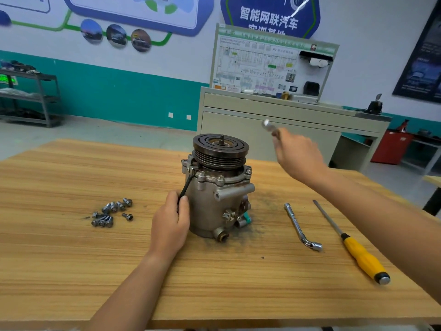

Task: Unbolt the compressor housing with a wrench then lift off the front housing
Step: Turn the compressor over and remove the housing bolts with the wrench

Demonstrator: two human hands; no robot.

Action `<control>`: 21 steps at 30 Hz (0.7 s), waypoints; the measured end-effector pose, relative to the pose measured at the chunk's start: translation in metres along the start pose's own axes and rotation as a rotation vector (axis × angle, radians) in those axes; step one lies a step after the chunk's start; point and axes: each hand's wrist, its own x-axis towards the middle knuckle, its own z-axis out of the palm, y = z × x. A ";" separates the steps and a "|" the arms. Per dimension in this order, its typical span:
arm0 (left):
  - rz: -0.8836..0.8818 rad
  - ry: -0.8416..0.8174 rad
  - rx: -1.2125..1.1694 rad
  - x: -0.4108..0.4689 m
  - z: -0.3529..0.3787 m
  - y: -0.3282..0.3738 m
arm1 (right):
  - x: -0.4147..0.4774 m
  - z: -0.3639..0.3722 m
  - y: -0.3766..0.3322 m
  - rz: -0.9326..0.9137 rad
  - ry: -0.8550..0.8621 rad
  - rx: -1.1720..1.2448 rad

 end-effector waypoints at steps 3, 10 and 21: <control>-0.003 0.009 -0.002 0.000 0.000 0.000 | -0.025 -0.021 -0.009 0.072 -0.017 0.058; -0.017 0.007 -0.027 -0.001 0.000 -0.001 | -0.041 -0.033 -0.045 -0.007 -0.446 -0.289; -0.008 0.005 -0.035 -0.002 -0.001 -0.002 | -0.018 -0.035 -0.040 -0.349 -0.567 -0.590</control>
